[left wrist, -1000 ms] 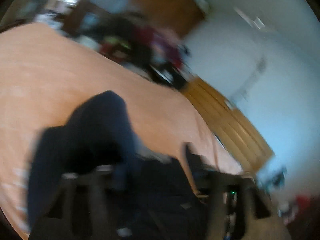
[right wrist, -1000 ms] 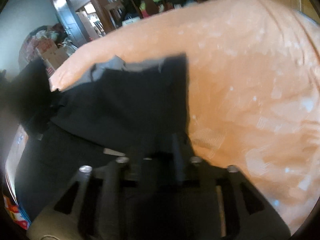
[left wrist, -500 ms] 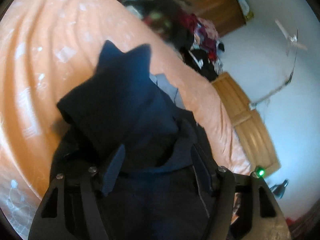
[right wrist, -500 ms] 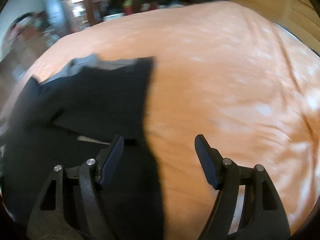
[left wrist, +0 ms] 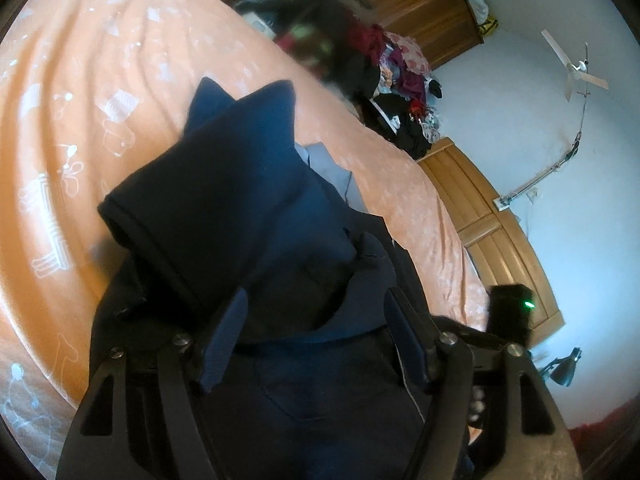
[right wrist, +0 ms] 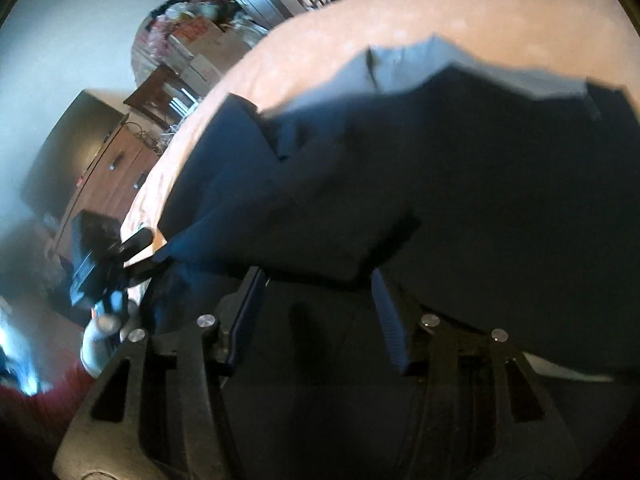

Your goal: Fold small clothes

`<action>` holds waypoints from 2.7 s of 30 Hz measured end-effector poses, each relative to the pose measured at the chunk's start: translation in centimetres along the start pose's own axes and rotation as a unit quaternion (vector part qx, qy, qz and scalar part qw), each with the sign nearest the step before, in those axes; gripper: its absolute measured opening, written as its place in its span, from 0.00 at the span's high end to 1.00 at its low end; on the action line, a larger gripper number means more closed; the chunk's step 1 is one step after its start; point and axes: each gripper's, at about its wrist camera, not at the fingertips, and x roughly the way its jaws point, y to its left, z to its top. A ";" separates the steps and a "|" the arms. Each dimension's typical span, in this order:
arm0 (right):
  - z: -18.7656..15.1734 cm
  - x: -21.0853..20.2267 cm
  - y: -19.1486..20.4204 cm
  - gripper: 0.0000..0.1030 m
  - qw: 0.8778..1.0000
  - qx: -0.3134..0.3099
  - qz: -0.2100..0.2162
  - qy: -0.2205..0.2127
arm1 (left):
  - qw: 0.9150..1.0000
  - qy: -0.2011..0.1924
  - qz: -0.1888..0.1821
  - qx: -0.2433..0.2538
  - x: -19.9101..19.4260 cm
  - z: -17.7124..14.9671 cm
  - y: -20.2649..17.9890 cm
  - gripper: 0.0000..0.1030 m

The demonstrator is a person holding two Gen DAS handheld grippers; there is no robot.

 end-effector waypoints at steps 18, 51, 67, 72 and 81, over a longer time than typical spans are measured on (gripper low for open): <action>6.0 -2.5 -0.4 0.96 0.989 0.027 0.134 -0.055 | 1.000 0.002 -0.010 -0.010 0.6 0.4 0.3 0.30; 9.2 6.7 4.2 0.77 0.957 -0.169 -0.142 0.186 | 1.000 0.017 0.009 -0.008 2.1 0.4 -0.6 0.28; 1.0 -13.5 -7.3 0.42 0.969 -0.046 -0.189 0.155 | 1.000 0.016 -0.011 -0.012 1.7 0.7 0.7 0.27; 1.5 -13.3 -11.0 0.37 0.985 0.064 -0.145 0.069 | 1.000 0.022 0.006 -0.015 0.9 0.7 -0.4 0.27; 1.5 -12.3 -9.1 0.90 0.987 0.033 -0.148 0.056 | 0.997 -0.024 0.076 0.001 -7.7 -2.3 -2.2 0.23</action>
